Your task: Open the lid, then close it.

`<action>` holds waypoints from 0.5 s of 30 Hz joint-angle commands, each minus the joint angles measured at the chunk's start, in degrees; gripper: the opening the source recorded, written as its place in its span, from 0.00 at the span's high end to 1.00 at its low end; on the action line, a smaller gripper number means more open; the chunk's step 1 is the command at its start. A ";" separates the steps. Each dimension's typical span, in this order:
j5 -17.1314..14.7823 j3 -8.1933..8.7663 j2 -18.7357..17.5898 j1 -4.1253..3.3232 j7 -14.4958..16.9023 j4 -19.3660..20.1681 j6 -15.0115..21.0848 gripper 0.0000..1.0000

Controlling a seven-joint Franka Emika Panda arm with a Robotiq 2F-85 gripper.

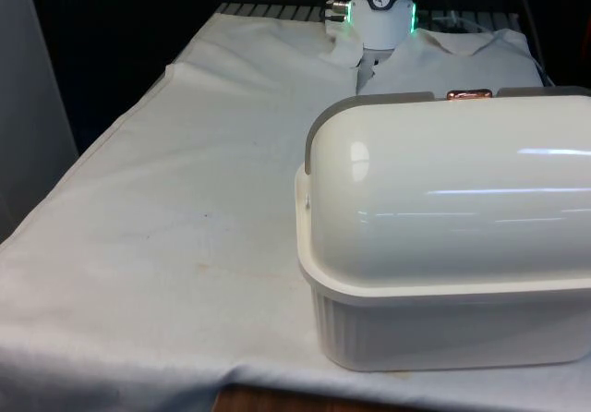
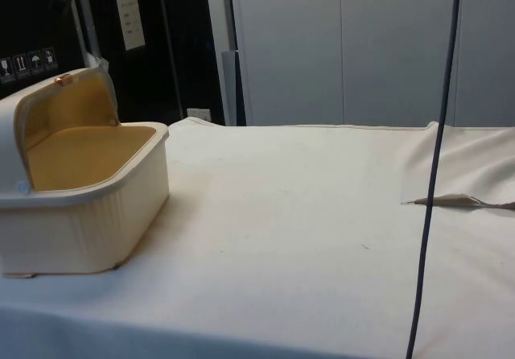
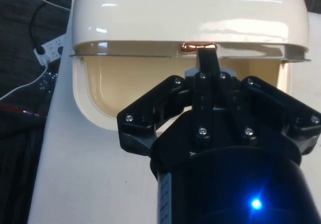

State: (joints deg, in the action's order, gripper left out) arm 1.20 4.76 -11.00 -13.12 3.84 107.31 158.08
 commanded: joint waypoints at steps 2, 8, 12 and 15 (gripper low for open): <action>-0.06 -0.06 0.11 -0.06 -0.06 -1.20 -2.35 1.00; 0.06 -0.23 -0.29 -0.06 -0.11 -3.95 -6.82 1.00; 0.06 -0.29 -0.63 -0.06 -0.17 -5.21 -8.82 1.00; 0.23 -0.40 -1.38 -0.11 -0.23 -6.76 -11.34 1.00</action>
State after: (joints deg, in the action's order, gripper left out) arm 1.20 4.30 -12.03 -13.12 3.84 101.01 147.48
